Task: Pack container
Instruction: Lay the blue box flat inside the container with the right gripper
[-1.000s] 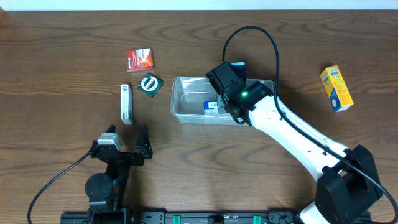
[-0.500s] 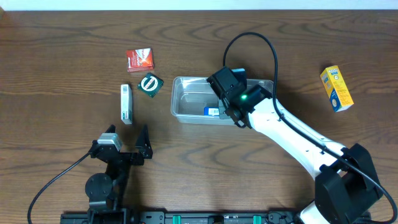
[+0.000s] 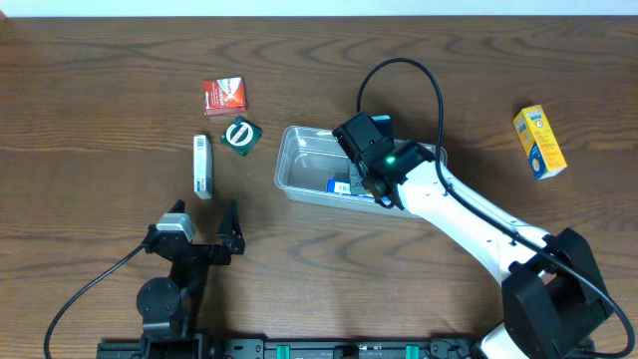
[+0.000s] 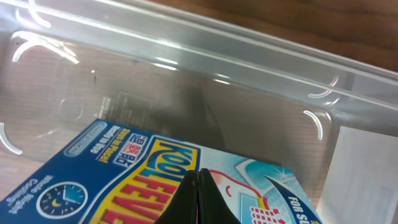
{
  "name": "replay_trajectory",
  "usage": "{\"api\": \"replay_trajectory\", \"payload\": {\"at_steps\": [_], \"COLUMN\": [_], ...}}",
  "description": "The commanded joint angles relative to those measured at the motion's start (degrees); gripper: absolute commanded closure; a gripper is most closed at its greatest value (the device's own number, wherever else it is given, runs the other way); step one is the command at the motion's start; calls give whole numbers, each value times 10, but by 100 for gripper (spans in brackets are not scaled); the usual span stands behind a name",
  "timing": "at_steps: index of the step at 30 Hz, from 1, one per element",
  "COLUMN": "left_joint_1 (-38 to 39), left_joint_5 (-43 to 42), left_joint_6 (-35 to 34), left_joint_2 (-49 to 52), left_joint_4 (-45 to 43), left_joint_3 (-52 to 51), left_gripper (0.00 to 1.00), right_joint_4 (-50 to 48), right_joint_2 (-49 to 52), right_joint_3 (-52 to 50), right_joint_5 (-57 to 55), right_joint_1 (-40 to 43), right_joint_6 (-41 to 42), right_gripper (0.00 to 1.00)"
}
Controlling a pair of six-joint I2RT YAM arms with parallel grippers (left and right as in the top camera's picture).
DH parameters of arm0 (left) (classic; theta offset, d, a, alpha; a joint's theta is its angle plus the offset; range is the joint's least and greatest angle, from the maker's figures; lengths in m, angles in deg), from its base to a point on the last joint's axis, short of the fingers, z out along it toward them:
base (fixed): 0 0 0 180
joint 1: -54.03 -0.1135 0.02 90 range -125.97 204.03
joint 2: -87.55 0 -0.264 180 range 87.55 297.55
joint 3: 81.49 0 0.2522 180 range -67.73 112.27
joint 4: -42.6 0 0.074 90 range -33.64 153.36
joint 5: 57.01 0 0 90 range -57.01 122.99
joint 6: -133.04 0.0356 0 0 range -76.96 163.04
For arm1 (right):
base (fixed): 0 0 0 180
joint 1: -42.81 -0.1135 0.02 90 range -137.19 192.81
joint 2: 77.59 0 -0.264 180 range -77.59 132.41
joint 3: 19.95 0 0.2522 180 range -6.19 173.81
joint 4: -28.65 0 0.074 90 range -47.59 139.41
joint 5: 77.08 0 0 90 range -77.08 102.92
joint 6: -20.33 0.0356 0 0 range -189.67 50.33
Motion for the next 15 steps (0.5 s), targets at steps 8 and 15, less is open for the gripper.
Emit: {"api": "replay_trajectory", "payload": {"at_steps": [8,15], "left_joint_1": [-3,-2], "left_joint_5": [-3,-3], "left_joint_6": [6,6], "left_joint_2": [-1,-1], "left_joint_4": [18,18], "left_joint_3": [-11,-11], "left_gripper": [2,2], "right_joint_4": [97,160], "right_joint_2": [-37,-39], "right_joint_3": [109,101], "right_joint_5": [51,100], "right_joint_1": [5,3], "right_joint_6": [-48,-48], "right_gripper": [99,99]}}
